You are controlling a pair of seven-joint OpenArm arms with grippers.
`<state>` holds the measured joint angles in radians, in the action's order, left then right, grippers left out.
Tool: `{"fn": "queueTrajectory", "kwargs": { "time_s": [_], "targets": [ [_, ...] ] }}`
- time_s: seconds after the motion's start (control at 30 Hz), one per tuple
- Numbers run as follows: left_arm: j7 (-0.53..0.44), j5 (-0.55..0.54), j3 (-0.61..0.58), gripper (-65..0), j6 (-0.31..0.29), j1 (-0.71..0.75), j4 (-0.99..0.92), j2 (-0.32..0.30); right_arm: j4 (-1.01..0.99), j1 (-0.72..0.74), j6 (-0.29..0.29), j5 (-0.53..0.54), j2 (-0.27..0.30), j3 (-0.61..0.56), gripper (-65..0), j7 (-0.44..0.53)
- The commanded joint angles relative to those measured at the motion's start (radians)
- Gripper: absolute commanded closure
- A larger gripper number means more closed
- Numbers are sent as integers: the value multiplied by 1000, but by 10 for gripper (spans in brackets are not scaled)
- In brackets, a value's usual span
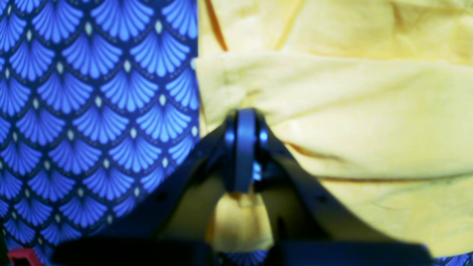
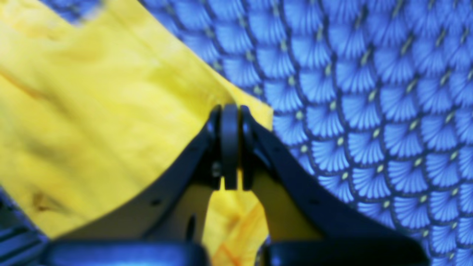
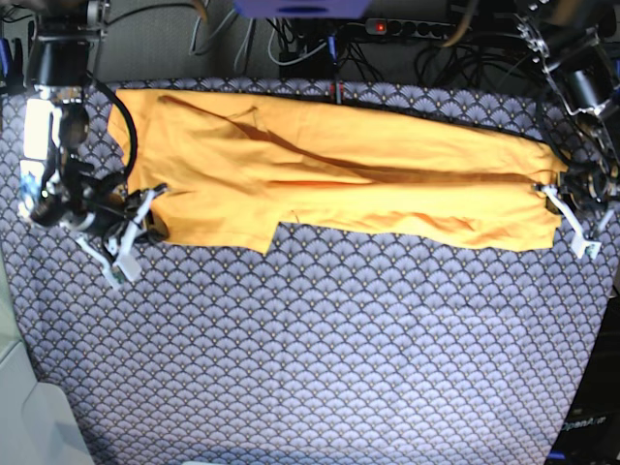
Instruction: Fold the T-shirt properly
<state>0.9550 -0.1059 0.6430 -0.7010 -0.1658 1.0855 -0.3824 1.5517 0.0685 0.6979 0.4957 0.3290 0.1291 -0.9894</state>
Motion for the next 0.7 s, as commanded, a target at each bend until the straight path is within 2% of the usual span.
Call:
{"fn": "queueTrajectory", "kwargs": {
  "time_s": [0.0, 0.2, 0.4, 0.57, 0.67],
  "targets": [
    [29, 28, 1, 0, 3, -7, 2, -10, 68, -9, 0, 14, 11, 5, 0, -4],
    [29, 30, 1, 0, 3, -8, 2, -10, 352, -172, 0, 16, 9, 7, 0, -42],
    [29, 30, 1, 0, 3, -8, 2, -10, 427, -330, 0, 18, 9, 7, 0, -26],
    [29, 30, -1, 0, 3, -8, 2, -10, 430, -430, 0, 18, 22, -38, 0, 76],
    [29, 30, -2, 0, 3, -8, 2, -10, 430, -491, 0, 18, 69, -99, 0, 152]
  ]
}}
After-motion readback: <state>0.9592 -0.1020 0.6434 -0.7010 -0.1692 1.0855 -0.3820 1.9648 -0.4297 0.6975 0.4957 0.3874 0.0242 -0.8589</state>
